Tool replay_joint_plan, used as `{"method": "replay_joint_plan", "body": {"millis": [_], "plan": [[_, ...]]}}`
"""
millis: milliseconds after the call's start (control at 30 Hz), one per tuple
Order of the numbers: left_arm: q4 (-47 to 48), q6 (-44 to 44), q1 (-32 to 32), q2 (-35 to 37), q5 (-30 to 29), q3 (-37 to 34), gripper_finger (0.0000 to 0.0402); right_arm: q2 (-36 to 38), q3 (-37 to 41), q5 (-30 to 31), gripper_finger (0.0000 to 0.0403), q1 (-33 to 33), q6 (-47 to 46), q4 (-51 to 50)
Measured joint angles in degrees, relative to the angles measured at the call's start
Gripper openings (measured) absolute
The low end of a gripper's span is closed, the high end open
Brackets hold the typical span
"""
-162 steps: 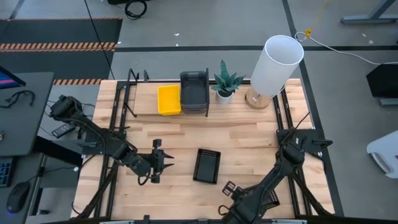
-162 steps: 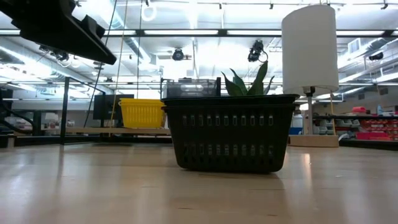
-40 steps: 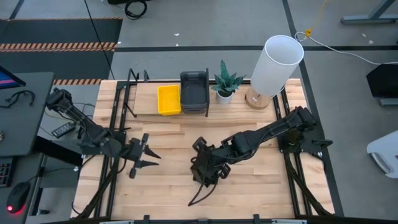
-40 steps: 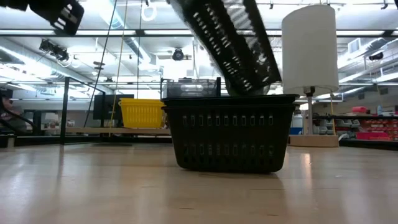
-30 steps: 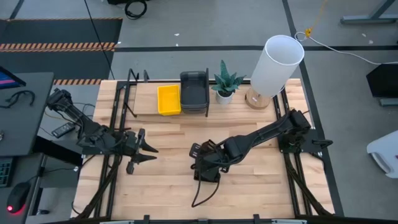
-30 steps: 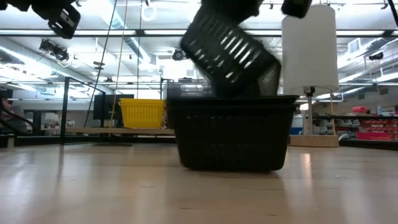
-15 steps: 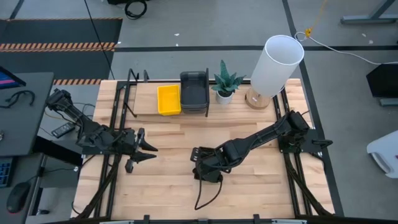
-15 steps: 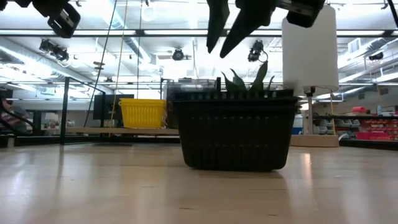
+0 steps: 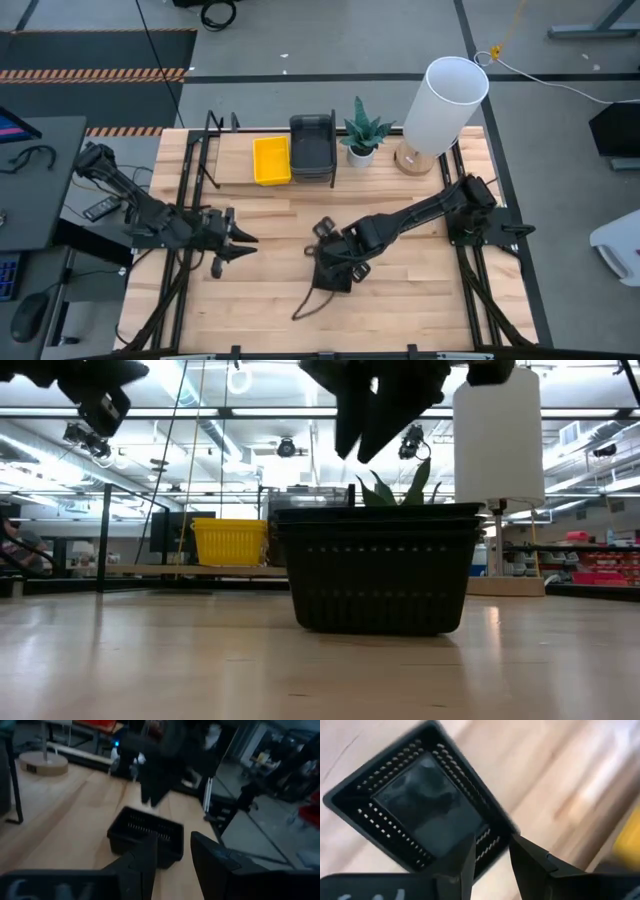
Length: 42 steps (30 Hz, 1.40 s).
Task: Stack baskets on shelf by color
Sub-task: Put the stacked black bins on the shelf
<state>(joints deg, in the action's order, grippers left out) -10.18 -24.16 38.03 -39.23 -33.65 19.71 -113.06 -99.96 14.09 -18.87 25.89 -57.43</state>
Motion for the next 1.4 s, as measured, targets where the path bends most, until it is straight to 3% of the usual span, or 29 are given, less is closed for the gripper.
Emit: {"method": "replay_joint_plan", "body": {"millis": [233, 433, 667, 933, 1200, 1400], "plan": [[1.91, -1.1, -1.28, -9.54, 0.63, 4.68, 0.0126, 2.33, 0.07, -1.0, 0.0127, 2.88, -23.44, -11.32], [2.5, -2.18, -4.29, -16.51, 3.64, 8.72, 0.0133, 5.68, 8.72, -3.13, 0.0126, 5.13, -31.54, -9.8], [2.89, -3.38, -6.06, -26.35, 10.51, 13.83, 0.0185, 11.86, 21.35, -3.7, 0.0126, 5.25, -38.1, 0.26], [4.38, -1.87, -6.5, -35.98, 15.26, 20.91, 0.0249, 24.13, 34.07, 3.73, 0.0126, 2.56, -41.1, 17.78], [6.7, 0.82, -8.13, -45.95, 16.03, 30.59, 0.0245, 36.42, 44.41, 10.25, 0.0126, 0.98, -40.9, 35.96], [9.78, 1.11, -9.98, -54.01, 17.45, 38.37, 0.0251, 41.68, 51.77, 10.56, 0.0126, -0.22, -40.39, 48.58]]}}
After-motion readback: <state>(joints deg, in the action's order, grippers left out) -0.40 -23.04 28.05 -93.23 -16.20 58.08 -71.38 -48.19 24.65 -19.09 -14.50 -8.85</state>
